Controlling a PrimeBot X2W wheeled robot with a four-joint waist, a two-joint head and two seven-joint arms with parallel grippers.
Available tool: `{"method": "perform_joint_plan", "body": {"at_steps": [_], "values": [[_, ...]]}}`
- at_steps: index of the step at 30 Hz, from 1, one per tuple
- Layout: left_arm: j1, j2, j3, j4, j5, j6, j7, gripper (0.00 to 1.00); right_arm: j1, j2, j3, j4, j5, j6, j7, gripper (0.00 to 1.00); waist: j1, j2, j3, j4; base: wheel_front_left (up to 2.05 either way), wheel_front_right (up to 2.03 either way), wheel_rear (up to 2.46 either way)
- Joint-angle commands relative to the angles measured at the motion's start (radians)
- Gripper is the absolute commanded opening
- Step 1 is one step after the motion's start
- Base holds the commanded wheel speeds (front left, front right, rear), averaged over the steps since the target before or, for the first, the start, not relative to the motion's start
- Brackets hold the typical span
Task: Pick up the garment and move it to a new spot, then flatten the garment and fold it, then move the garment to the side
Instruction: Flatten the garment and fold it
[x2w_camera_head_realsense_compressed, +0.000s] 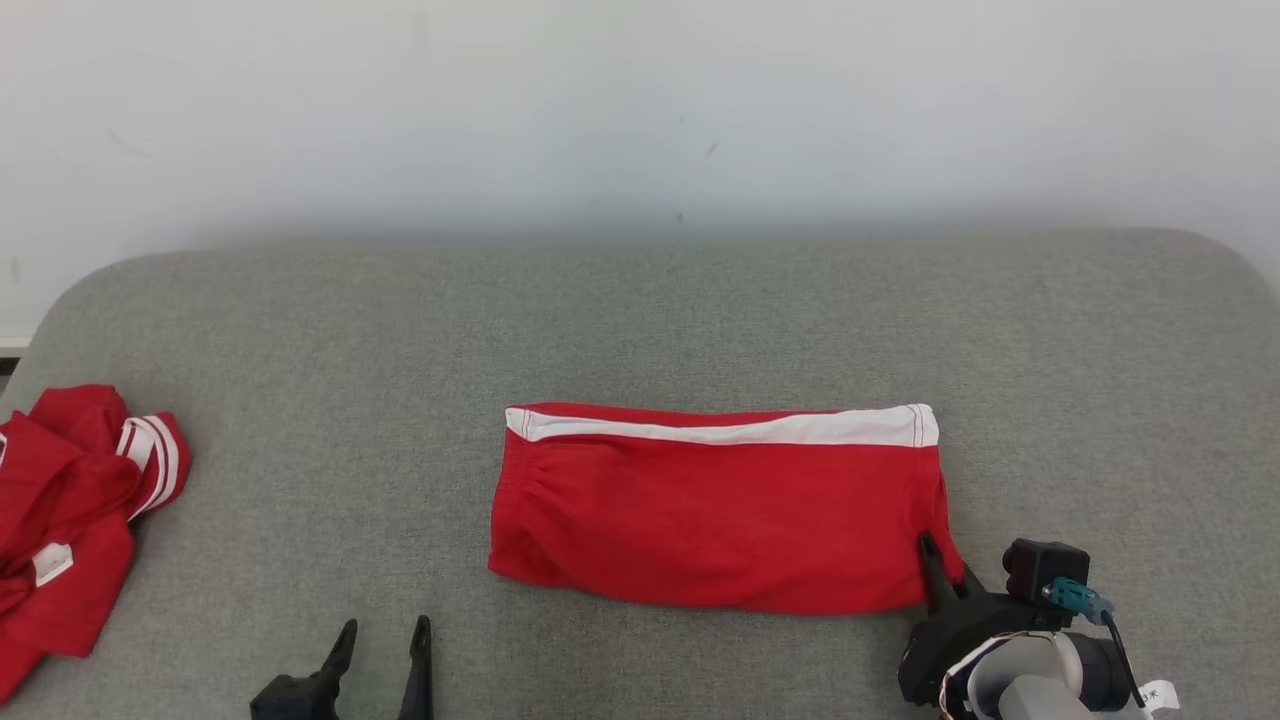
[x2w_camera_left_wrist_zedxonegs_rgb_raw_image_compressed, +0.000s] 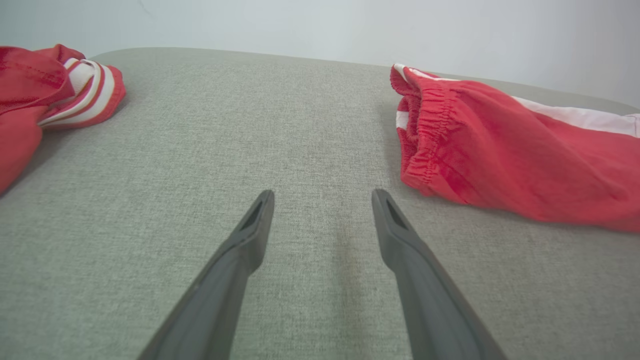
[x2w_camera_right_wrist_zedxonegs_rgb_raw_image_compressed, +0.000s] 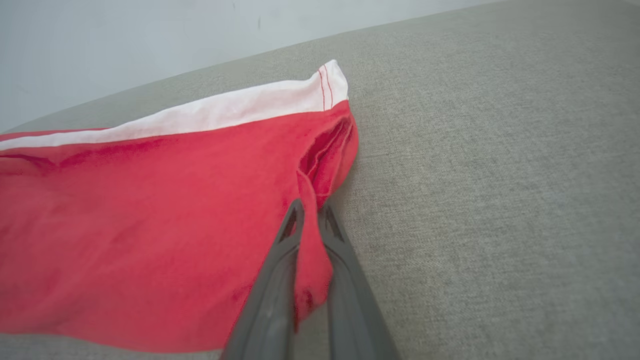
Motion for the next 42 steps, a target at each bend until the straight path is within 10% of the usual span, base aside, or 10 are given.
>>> {"method": "perform_joint_plan", "body": {"at_steps": [1, 14, 37, 38, 39, 41, 42], "values": [[0.01, 0.0, -0.004, -0.002, 0.0, 0.0, -0.003, 1.0, 0.011, 0.003, -0.003, -0.003, -0.007, -0.003, -0.004, 0.0, 0.0002, 0.0001, -0.009, -0.009, 0.0, 0.0, 0.0], [0.002, 0.0, -0.046, -0.02, -0.012, 0.0, -0.003, 1.0, -0.022, 0.017, 0.075, -0.154, -0.046, -0.003, -0.004, 0.0, 0.0002, 0.0001, 0.013, 0.007, 0.0, 0.0, 0.0], [-0.015, 0.0, -0.085, -0.008, -0.023, 0.0, -0.003, 1.0, -0.102, 0.033, 0.717, -0.268, 0.237, -0.003, -0.005, 0.0, 0.0002, 0.0001, 0.026, 0.121, 0.0, 0.0, 0.0], [-0.014, 0.0, -0.085, -0.006, -0.021, 0.0, -0.003, 1.0, -0.105, 0.033, 0.731, -0.267, 0.252, -0.003, -0.005, 0.31, 0.0002, 0.0001, 0.025, 0.122, 0.0, 0.0, 0.0], [-0.014, 0.0, -0.085, -0.006, -0.021, 0.0, -0.003, 1.0, -0.105, 0.033, 0.731, -0.267, 0.252, -0.003, -0.005, 0.31, 0.0002, 0.0001, 0.025, 0.122, 0.0, 0.0, 0.0], [-0.016, 0.0, -0.081, -0.003, -0.018, 0.0, -0.003, 1.0, -0.107, 0.033, 0.764, -0.276, 0.289, -0.003, -0.005, 1.0, 0.0002, 0.0001, 0.024, 0.123, 0.0, 0.0, 0.0], [-0.015, 0.0, -0.077, -0.002, -0.015, 0.0, -0.003, 1.0, -0.109, 0.033, 0.777, -0.282, 0.304, -0.003, -0.005, 1.0, 0.0002, 0.0001, 0.023, 0.122, 0.0, 0.0, 0.0]]}}
